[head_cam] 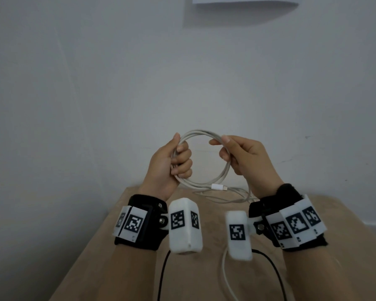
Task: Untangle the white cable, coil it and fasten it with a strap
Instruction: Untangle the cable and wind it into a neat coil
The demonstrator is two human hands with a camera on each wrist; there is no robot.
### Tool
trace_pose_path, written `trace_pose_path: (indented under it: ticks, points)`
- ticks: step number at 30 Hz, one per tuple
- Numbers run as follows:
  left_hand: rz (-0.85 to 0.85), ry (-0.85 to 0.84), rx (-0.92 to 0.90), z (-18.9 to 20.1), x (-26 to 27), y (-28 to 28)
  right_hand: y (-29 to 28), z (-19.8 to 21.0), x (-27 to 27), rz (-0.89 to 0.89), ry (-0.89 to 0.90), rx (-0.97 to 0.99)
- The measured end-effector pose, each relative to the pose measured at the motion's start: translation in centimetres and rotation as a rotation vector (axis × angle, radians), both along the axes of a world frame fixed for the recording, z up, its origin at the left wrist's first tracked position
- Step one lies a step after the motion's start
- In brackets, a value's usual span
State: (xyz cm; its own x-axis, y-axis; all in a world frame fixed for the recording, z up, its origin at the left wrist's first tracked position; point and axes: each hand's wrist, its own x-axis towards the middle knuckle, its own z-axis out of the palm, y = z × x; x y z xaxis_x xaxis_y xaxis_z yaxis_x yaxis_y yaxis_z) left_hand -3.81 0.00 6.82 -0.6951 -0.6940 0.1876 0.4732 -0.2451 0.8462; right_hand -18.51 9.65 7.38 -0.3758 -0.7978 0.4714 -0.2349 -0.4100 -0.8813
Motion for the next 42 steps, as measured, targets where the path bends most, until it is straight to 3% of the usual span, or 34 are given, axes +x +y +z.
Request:
trace_pose_path:
  ticks: [7,10,16,19,28,33,37,42]
  points:
    - [0.063,-0.448,-0.321,0.0,0.8,0.3,-0.4,-0.8,0.0,0.050,0.348,0.143]
    - [0.134,-0.530,-0.434,0.2,0.6,0.9,-0.4,-0.8,0.3,0.060,0.384,0.167]
    - [0.199,-0.463,-0.448,0.2,0.4,0.8,-0.2,-0.6,0.2,0.028,0.309,0.110]
    - [0.244,-0.420,-0.420,0.2,0.7,0.5,0.1,-0.4,-0.4,-0.013,0.191,0.120]
    - [0.409,-0.194,-0.213,0.2,2.2,-0.8,1.1,-0.2,-3.2,-0.141,-0.073,0.022]
    - [0.350,-0.041,-0.093,0.3,1.3,-0.4,0.9,-0.3,-2.4,-0.104,0.029,0.048]
    - [0.342,0.030,-0.048,0.3,0.8,-0.1,0.1,-0.8,-1.1,-0.073,0.240,0.098]
    - [0.333,0.050,-0.015,0.4,0.5,0.1,0.0,-0.9,-0.1,-0.080,0.253,0.129]
